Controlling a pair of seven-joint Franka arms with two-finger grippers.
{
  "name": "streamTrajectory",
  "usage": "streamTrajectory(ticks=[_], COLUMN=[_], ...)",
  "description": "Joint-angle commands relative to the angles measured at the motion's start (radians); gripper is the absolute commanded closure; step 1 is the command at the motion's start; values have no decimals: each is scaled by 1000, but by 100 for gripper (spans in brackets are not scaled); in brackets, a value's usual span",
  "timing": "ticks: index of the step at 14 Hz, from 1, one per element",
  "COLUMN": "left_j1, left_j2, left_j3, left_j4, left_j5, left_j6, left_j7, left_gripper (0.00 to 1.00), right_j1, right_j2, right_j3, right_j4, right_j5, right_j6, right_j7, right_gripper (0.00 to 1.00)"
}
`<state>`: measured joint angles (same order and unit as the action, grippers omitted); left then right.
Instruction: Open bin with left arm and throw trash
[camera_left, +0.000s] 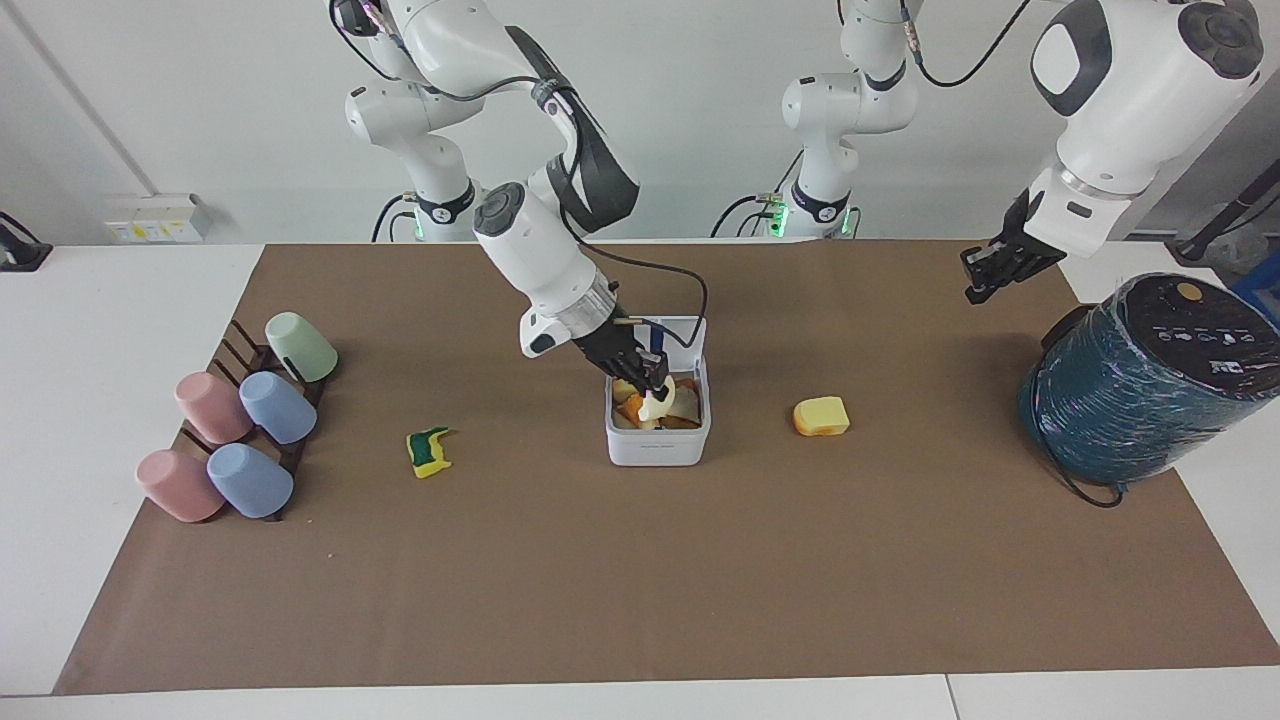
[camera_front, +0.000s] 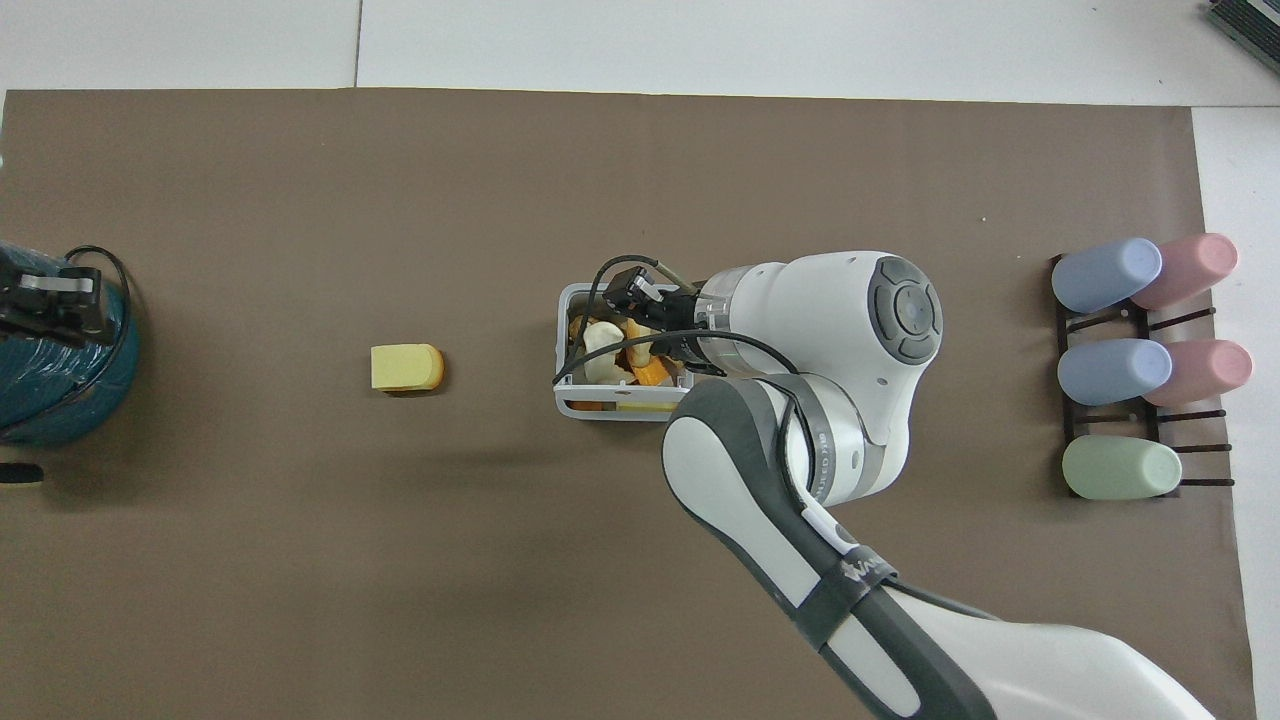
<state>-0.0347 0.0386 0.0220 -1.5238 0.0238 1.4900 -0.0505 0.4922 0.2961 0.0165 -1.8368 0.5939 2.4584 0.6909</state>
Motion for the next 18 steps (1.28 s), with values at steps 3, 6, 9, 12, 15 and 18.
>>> streamTrajectory(ticks=[3,6,9,12,15,18], left_j1=[9,4,-8,-10,-10,-10], left_j2=[-34,-34,-34,-34,-37,-43], left_j3=[52,50,36,9,-30,-43], left_j4=[-9,-9,-4,-3,-1,-4], left_j5=[27,28,28,18,16,1], left_j6=[-31,-30,-14,19,21,19], left_j7=[115,109,103,103,100,100], left_gripper=[75,44,0,0,0,0], right_j1=[-1,-49,-167,-282,-360,-394], right_j2=[-35,-74,-86,-104,-110,-101], right_j3=[-4,-21,-18,-20,-20,-20], right_j4=[-6,-5,-9,-48,-108,-165], right_j5=[3,-153,-452,-479,-480,-528], right_j6=[10,5,-59,-117,-122,-102], right_j7=[-11,-19,-139,-476,-724,-829], right_gripper=[0,0,0,0,0,0])
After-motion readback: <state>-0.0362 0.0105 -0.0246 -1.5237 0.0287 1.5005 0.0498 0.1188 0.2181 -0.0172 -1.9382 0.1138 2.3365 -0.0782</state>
